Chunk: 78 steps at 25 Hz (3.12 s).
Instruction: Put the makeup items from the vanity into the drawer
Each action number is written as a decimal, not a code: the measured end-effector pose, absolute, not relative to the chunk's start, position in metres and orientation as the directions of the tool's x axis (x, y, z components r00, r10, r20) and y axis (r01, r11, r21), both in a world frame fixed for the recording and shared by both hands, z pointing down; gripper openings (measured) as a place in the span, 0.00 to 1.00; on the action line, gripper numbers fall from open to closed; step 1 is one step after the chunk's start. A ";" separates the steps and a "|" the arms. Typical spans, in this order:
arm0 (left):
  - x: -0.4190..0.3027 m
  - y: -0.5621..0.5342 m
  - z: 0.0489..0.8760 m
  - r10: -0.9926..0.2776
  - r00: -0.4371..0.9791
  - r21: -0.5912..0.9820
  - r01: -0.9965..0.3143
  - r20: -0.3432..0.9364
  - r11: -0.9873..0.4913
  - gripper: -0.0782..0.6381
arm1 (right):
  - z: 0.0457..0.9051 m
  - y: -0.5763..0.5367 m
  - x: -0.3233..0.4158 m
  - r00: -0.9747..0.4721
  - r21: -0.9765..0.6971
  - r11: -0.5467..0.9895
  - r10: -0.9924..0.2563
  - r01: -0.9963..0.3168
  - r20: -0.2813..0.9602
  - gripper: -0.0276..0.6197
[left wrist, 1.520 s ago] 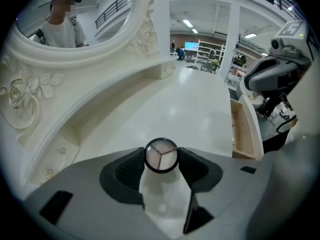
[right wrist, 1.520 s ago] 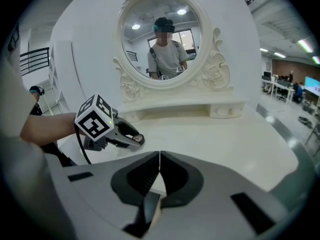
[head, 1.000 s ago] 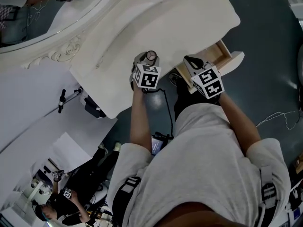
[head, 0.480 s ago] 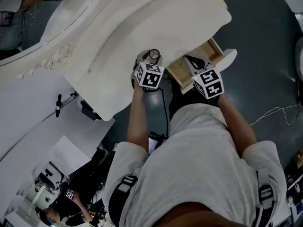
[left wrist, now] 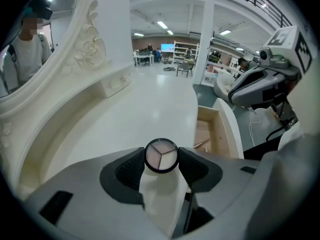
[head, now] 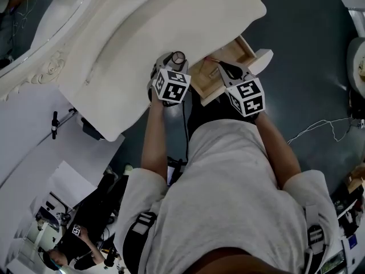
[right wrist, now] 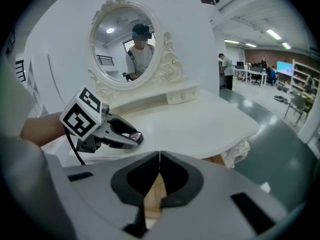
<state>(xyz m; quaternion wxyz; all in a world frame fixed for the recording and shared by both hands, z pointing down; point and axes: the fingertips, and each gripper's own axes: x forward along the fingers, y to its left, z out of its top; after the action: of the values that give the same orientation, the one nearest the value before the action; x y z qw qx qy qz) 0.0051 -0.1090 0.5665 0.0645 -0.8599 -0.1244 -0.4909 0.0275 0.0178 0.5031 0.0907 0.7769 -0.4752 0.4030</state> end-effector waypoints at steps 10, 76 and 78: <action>-0.007 -0.079 0.569 0.126 0.493 0.010 0.231 0.861 -0.973 0.41 | 0.528 0.031 0.031 0.157 -0.242 -0.453 -0.680 -0.858 0.716 0.07; -0.005 0.024 0.716 0.191 0.247 0.110 0.311 0.950 -0.944 0.41 | 0.580 0.099 0.060 0.107 -0.249 -0.430 -0.651 -0.868 0.751 0.07; -0.004 0.024 0.707 0.184 0.259 0.103 0.298 0.948 -0.949 0.41 | 0.574 0.099 0.062 0.117 -0.243 -0.437 -0.649 -0.866 0.752 0.07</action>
<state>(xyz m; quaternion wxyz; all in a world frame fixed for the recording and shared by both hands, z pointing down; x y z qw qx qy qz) -0.0036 0.0241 0.7069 0.0485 -0.7919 -0.1523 -0.5894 0.0619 0.0987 0.5744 0.1292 0.7360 -0.5148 0.4203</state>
